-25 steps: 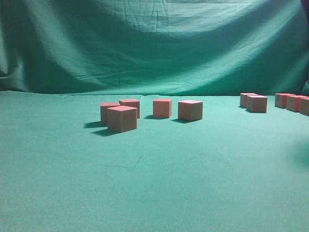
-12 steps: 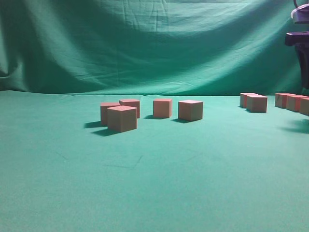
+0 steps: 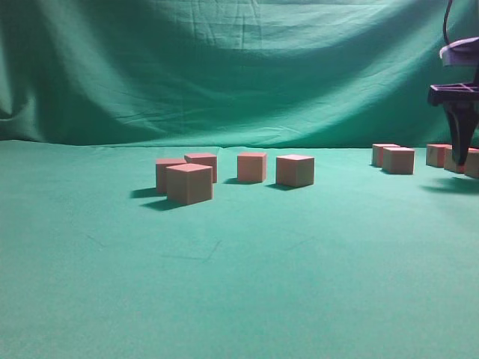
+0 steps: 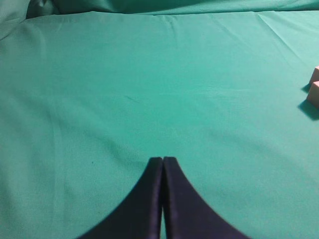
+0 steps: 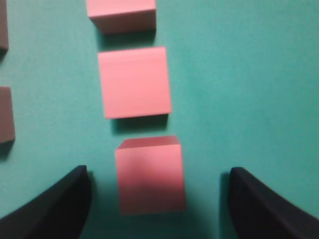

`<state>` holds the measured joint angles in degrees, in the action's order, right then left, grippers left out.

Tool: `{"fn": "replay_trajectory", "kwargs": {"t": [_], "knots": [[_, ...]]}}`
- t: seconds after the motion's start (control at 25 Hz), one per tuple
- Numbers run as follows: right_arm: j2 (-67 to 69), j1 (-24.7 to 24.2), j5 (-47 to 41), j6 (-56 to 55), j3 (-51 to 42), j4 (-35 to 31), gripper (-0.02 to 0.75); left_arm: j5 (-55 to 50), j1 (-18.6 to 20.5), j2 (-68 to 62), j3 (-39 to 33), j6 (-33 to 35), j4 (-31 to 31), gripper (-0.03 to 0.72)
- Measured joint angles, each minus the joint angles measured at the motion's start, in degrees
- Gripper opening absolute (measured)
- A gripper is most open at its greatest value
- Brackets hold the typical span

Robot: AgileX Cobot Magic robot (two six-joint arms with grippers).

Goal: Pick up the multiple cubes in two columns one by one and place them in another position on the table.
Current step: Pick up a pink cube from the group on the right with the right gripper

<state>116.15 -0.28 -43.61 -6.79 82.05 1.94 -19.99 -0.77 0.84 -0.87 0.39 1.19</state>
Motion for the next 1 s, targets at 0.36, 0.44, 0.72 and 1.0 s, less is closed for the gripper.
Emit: {"fn": "replay_trajectory", "kwargs": {"t": [0.36, 0.44, 0.72, 1.0], "knots": [[1.6, 0.0, 0.1, 1.5, -0.1, -2.1, 0.407, 0.0, 0.0, 0.0, 0.0, 0.0, 0.0, 0.0], [1.6, 0.0, -0.1, 1.5, -0.1, -2.1, 0.298, 0.0, 0.0, 0.0, 0.0, 0.0, 0.0, 0.0], [1.5, 0.0, -5.1, 1.6, 1.6, -2.5, 0.263, 0.0, 0.0, 0.0, 0.0, 0.0, 0.0, 0.0], [-8.0, 3.9, -13.1, 1.6, 3.0, -3.4, 0.263, 0.0, 0.0, 0.0, 0.0, 0.0, 0.0, 0.0]]}}
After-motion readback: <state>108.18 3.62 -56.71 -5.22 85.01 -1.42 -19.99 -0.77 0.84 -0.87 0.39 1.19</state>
